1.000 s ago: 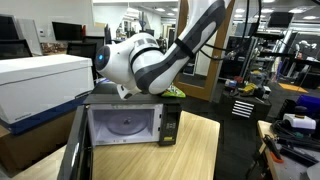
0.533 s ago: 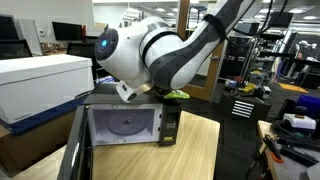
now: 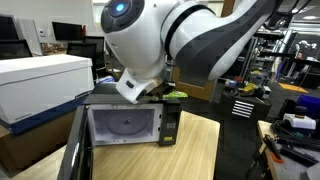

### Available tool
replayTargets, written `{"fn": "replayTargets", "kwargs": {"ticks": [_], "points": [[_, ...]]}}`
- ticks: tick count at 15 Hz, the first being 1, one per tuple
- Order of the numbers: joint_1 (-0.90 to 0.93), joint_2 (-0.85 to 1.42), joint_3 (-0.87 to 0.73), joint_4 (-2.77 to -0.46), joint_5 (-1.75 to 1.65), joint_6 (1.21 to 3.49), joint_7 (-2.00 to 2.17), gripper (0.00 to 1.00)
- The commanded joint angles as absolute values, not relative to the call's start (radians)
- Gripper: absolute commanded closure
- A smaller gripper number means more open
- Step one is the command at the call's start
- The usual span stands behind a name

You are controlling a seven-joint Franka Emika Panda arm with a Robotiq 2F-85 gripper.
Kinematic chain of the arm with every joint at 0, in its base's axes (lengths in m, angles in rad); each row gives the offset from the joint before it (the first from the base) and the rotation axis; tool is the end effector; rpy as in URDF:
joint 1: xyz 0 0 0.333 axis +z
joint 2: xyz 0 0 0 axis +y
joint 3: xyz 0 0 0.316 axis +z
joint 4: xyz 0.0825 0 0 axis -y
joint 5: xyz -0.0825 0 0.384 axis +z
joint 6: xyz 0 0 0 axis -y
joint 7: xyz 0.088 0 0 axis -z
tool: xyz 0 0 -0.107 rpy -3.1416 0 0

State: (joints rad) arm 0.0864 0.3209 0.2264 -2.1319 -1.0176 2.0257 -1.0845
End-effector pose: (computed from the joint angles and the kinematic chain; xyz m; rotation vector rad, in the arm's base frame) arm 0.5314 0.1204 0.2472 1.2758 2.1388 -0.7926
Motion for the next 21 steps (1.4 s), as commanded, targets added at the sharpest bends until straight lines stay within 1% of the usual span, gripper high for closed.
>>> {"fn": "replayTargets", "kwargs": {"ticks": [1,6,12,17,21], "points": [[0.099,0.193,0.240,-2.249,-0.992,2.101,-1.186,0.97],[0.136,0.095,0.248,-2.328,-0.948,2.171,-1.312,0.97],[0.165,0.080,0.247,-2.348,-0.897,2.166,-1.433,0.97],[0.175,0.124,0.241,-2.338,-0.890,2.152,-1.482,0.97],[0.163,0.136,0.233,-2.365,-0.903,2.258,-1.491,0.97]]}}
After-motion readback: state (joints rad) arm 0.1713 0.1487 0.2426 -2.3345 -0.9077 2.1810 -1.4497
